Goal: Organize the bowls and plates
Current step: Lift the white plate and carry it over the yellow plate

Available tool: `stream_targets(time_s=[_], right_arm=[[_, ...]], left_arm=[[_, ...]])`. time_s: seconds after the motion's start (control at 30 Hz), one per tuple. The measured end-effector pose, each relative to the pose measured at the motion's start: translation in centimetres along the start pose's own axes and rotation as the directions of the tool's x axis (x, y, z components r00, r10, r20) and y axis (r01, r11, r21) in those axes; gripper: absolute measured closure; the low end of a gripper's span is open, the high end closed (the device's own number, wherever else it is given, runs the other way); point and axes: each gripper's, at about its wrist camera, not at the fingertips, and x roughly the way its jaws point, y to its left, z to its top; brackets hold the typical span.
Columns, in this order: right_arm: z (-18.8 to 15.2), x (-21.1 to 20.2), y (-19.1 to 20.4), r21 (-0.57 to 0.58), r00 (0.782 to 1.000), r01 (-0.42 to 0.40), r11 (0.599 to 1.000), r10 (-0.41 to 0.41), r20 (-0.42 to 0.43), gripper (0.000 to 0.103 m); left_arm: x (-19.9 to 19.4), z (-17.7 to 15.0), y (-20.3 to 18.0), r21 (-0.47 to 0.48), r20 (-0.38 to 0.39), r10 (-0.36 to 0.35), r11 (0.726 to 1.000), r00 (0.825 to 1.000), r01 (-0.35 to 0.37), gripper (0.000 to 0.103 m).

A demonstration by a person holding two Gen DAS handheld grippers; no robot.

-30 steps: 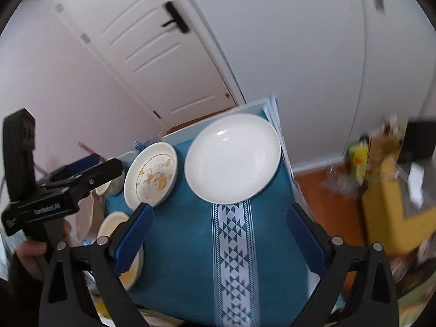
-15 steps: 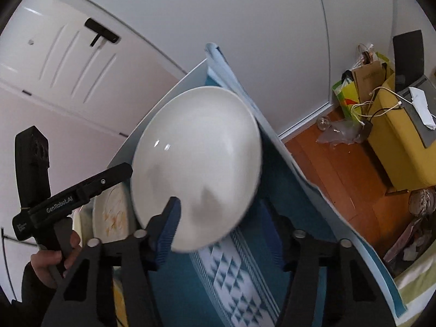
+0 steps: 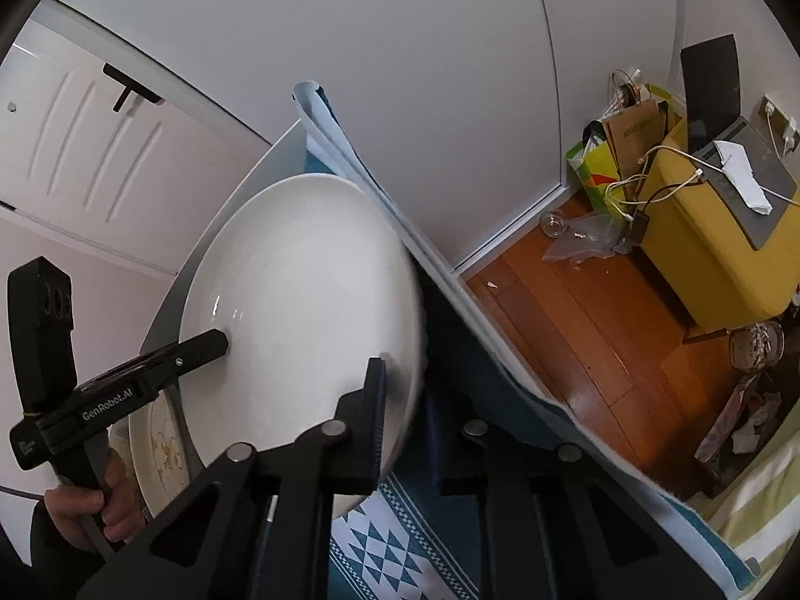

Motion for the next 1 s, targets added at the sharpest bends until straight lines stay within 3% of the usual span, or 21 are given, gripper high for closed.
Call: stream_targets(time_s=[0.47, 0.67, 0.87, 1.0], right_arm=[[0.3, -1.6, 0.7, -0.069, 0.999, -0.03, 0.997, 0.032, 0.024, 0.089], [0.3, -3.9, 1.7, -0.16, 0.997, -0.039, 0.986, 0.048, 0.055, 0.09], [0.3, -8.2, 3.9, -0.306, 0.991, -0.067, 0.95, 0.099, 0.09, 0.09], [-0.6, -11.3, 6.0, -0.418, 0.983, -0.106, 0.902, 0.159, 0.094, 0.09]], left_arm=[[-3.4, -0.6, -1.6, 0.009, 0.073, 0.079, 0.997, 0.994, -0.079, 0.083], [-6.4, -2.1, -2.6, -0.041, 0.128, 0.092, 0.995, 0.988, -0.088, 0.083], [-11.9, -5.5, -4.1, -0.125, 0.232, 0.138, 0.986, 0.963, -0.111, 0.083], [-16.4, -9.1, -5.1, -0.218, 0.3, 0.197, 0.967, 0.933, -0.134, 0.083]])
